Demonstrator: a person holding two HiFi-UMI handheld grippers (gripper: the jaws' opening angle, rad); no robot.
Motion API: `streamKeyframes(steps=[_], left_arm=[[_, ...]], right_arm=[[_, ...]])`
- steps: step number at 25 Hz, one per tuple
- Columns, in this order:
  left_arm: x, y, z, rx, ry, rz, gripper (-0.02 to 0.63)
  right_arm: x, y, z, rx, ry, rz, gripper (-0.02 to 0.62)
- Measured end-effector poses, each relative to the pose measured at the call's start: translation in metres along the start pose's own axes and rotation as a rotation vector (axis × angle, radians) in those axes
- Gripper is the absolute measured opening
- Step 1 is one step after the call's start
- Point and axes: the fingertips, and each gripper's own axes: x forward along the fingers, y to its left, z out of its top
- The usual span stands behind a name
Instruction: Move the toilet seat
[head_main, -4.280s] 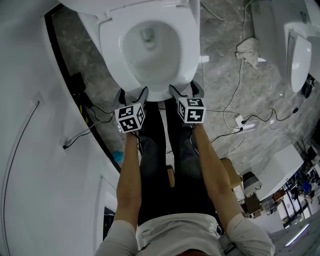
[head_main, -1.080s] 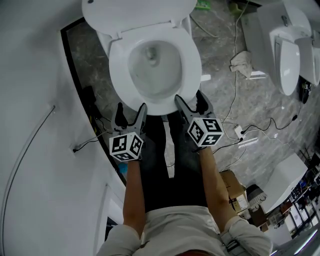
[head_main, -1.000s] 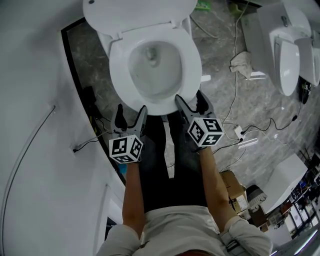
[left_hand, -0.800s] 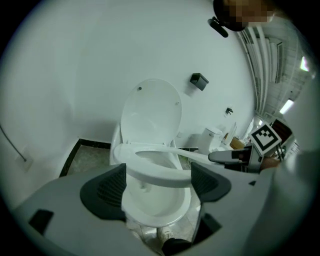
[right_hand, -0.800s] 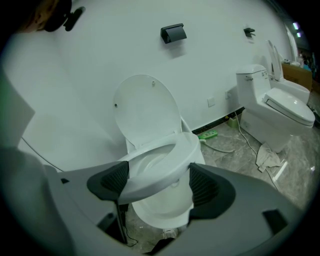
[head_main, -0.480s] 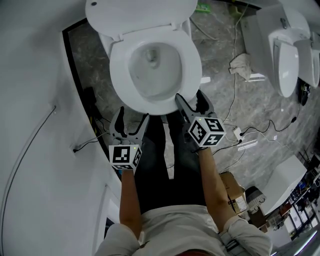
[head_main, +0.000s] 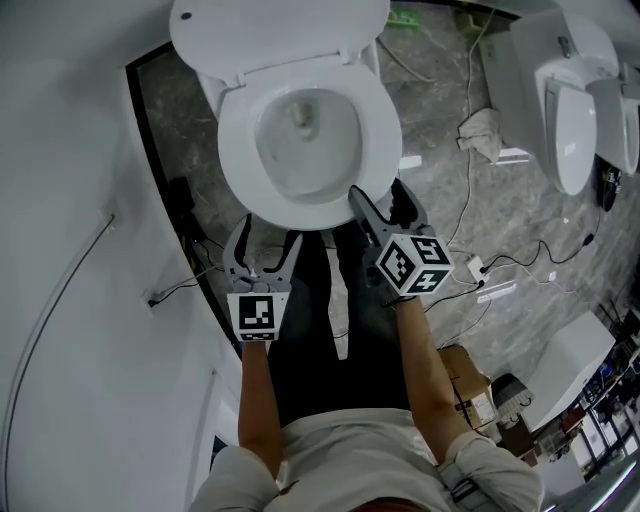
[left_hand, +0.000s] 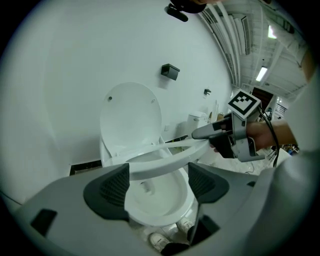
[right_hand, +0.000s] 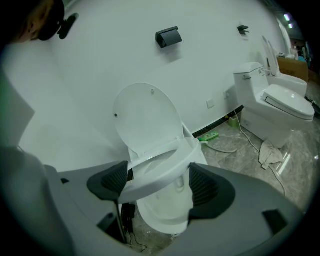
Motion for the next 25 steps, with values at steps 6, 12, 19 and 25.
streamKeyframes(steps=[6,12,19,25], left_arm=[[0.003,0.000,0.009,0.072,0.005,0.020,0.373],[0.003,0.007,0.018,0.050,-0.009,0.047,0.347],[0.002,0.008,0.024,0.027,-0.008,0.049,0.347],[0.002,0.013,0.034,0.009,-0.019,0.054,0.347]], right_arm=[[-0.001,0.004,0.011,0.020,-0.012,0.010,0.405],[-0.002,0.007,0.017,0.039,-0.024,0.019,0.407],[-0.015,0.018,0.027,-0.153,-0.042,0.028,0.389],[-0.031,0.029,0.038,-0.260,-0.076,0.076,0.362]])
